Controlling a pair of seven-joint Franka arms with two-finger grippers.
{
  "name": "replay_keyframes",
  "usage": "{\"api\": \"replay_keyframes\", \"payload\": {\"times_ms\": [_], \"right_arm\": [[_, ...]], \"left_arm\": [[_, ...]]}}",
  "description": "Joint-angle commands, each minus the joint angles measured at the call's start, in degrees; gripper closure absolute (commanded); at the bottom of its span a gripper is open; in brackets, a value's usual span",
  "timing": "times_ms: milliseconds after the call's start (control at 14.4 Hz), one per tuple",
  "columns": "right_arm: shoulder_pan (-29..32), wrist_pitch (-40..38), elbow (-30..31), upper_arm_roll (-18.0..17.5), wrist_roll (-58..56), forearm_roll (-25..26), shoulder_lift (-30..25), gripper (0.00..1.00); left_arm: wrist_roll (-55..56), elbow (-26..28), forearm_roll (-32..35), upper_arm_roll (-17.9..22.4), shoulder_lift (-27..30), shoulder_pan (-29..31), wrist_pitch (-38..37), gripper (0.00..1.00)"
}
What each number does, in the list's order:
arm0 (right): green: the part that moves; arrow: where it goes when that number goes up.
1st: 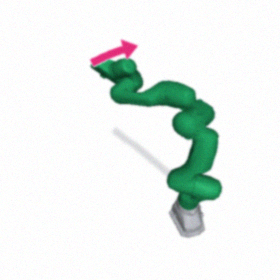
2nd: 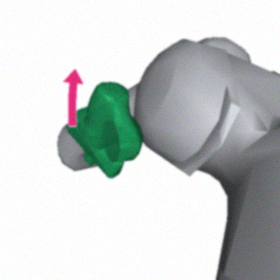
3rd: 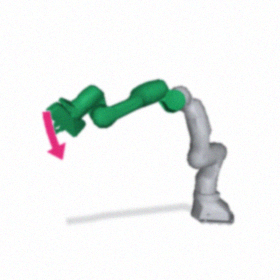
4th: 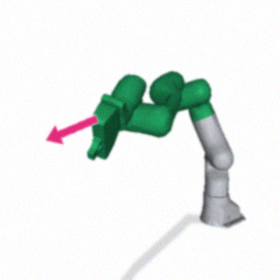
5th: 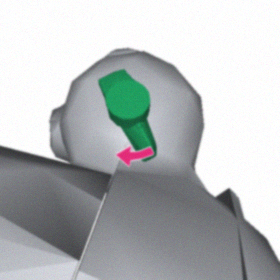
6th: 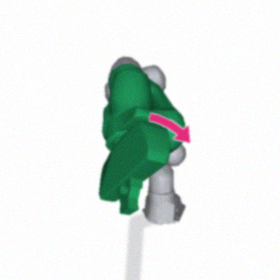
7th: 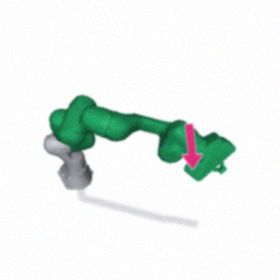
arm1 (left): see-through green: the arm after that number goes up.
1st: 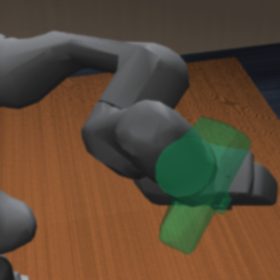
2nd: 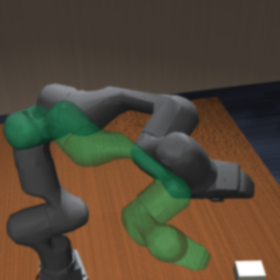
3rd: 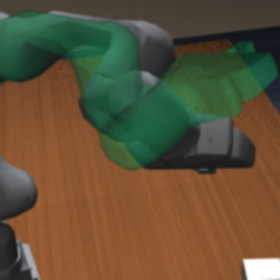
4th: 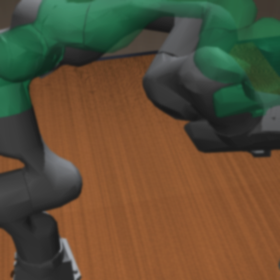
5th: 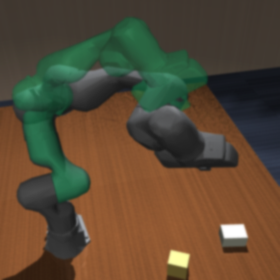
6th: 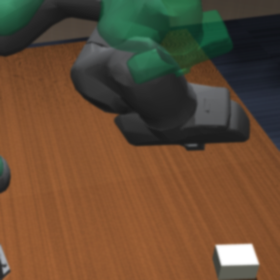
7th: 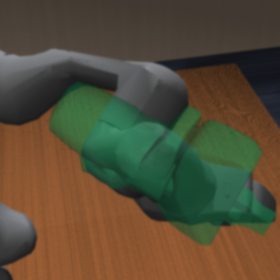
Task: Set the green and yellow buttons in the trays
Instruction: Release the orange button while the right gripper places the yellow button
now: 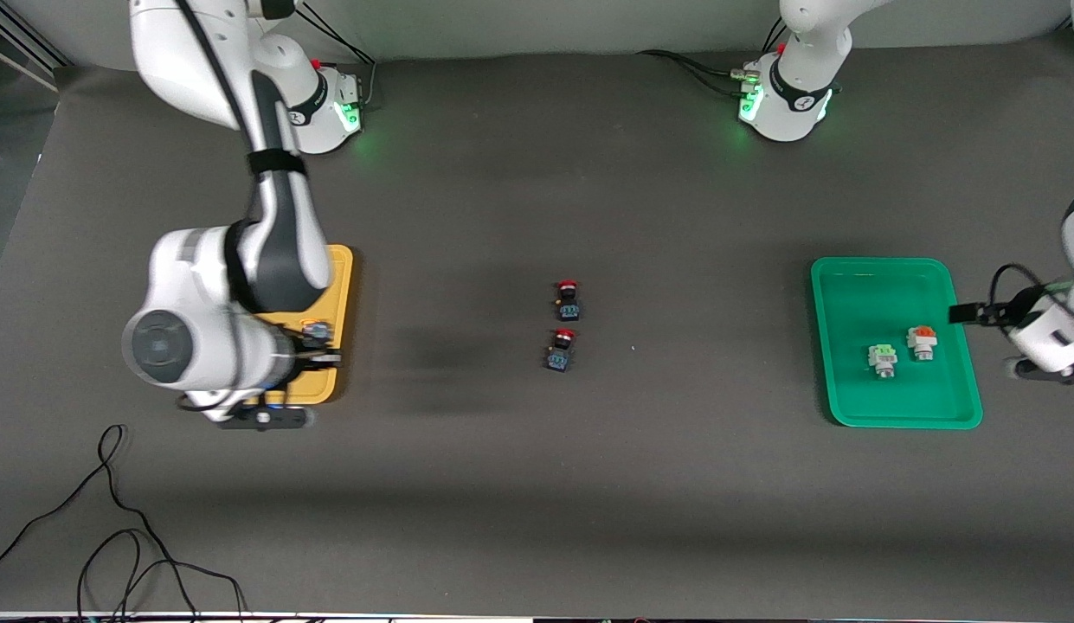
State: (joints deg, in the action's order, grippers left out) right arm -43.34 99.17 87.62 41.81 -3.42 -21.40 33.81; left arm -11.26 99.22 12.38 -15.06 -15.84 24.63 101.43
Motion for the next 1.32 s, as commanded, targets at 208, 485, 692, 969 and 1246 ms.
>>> {"api": "replay_keyframes", "payload": {"times_ms": [208,485,692,969,1246], "right_arm": [[-1.22,18.47,19.66,4.41,-16.51,1.53,-3.92,1.00],[-1.13,30.62,28.47,4.25,-18.90,0.66,-4.10,1.00],[-1.04,34.16,30.33,3.72,-18.82,-0.22,-3.31,0.74],[-1.22,28.73,28.67,4.24,-18.99,-0.31,-5.76,0.00],[-1.22,16.62,22.45,6.87,-18.29,-0.05,-9.98,0.00]], "left_arm": [[1.33,-3.07,-3.23,-2.78,11.60,-3.36,-10.72,0.01],[1.42,-4.29,-3.95,-5.76,14.08,-3.36,-11.69,0.01],[1.51,-5.00,-4.12,-6.81,13.99,-3.45,-11.43,0.01],[3.26,-5.80,-4.12,4.20,14.35,-17.09,-11.69,0.01],[5.80,-8.16,-7.27,14.45,14.08,-28.67,-11.34,0.01]]}}
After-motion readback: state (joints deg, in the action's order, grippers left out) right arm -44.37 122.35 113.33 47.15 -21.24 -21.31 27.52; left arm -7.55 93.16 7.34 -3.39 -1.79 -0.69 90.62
